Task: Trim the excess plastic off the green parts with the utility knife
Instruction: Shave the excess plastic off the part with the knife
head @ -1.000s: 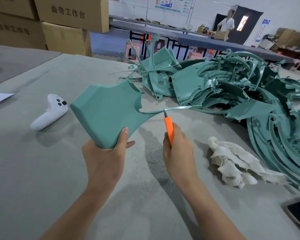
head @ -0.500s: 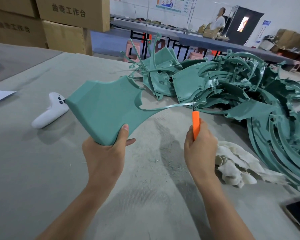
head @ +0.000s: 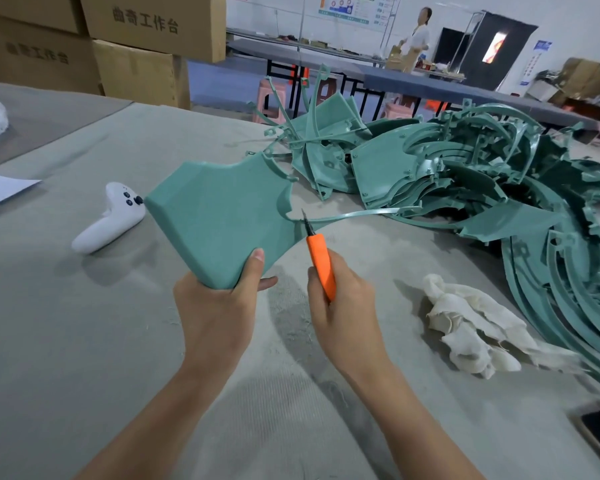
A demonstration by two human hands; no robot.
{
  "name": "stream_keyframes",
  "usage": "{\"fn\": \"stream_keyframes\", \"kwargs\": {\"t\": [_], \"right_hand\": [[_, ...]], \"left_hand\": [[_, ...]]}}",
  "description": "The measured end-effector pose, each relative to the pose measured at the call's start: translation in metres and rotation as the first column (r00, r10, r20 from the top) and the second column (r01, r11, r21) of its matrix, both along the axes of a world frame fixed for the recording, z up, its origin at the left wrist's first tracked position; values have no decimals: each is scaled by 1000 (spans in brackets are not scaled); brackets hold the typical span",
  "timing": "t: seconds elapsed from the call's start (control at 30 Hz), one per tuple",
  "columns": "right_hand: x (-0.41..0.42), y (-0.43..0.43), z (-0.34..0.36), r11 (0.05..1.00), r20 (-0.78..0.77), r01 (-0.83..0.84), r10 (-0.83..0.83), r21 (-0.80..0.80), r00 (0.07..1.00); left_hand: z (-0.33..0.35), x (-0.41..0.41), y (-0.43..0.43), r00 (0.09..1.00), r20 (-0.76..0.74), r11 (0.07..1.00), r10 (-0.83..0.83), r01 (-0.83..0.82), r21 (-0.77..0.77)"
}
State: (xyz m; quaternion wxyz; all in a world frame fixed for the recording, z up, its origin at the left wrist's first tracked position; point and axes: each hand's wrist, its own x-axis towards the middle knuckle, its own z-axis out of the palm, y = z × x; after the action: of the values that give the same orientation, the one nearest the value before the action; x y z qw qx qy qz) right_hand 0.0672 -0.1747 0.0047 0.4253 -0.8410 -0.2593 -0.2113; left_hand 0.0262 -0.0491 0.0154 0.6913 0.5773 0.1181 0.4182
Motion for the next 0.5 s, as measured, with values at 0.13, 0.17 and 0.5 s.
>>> {"fn": "stream_keyframes", "kwargs": {"t": [0.13, 0.17, 0.5], "right_hand": [[-3, -3, 3, 997, -22, -53, 55, 60, 998], [-2, -6, 4, 996, -27, -38, 40, 80, 999], [28, -48, 5, 925, 32, 379, -380, 17, 925]], "left_hand": [[-1, 1, 1, 1000, -6, 1000, 6, -6, 12], [-1, 1, 1, 1000, -10, 1000, 7, -7, 7], [0, 0, 5, 999, -32, 1000, 19, -19, -13]]}}
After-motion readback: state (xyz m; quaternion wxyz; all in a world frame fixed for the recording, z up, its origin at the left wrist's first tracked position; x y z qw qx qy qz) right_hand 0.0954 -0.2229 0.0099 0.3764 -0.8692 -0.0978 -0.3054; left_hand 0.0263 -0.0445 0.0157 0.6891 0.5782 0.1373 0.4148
